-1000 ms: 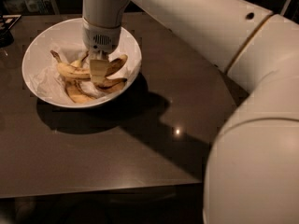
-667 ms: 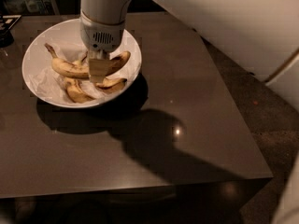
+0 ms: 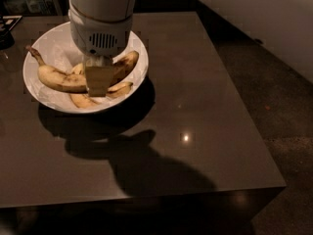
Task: Pick banana from white bowl
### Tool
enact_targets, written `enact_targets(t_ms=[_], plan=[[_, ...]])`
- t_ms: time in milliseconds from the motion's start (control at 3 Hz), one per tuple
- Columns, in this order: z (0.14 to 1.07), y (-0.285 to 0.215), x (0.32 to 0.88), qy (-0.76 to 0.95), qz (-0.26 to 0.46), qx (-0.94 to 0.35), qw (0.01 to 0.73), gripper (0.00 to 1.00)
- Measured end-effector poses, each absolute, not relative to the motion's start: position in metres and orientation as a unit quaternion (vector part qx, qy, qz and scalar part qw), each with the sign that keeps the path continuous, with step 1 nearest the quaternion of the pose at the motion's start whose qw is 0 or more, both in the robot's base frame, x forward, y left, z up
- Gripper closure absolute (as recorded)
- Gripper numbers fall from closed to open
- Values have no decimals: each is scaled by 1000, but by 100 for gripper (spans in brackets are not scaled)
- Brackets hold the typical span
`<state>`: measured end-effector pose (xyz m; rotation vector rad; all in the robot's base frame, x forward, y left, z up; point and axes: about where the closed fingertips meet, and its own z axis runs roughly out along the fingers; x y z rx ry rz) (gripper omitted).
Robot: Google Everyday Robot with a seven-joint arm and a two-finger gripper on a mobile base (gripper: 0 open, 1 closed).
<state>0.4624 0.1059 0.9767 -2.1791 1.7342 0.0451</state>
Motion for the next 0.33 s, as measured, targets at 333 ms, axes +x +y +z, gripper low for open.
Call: enact_targets(t_ms=[333], plan=[[988, 98, 426, 610, 9, -767, 198, 100]])
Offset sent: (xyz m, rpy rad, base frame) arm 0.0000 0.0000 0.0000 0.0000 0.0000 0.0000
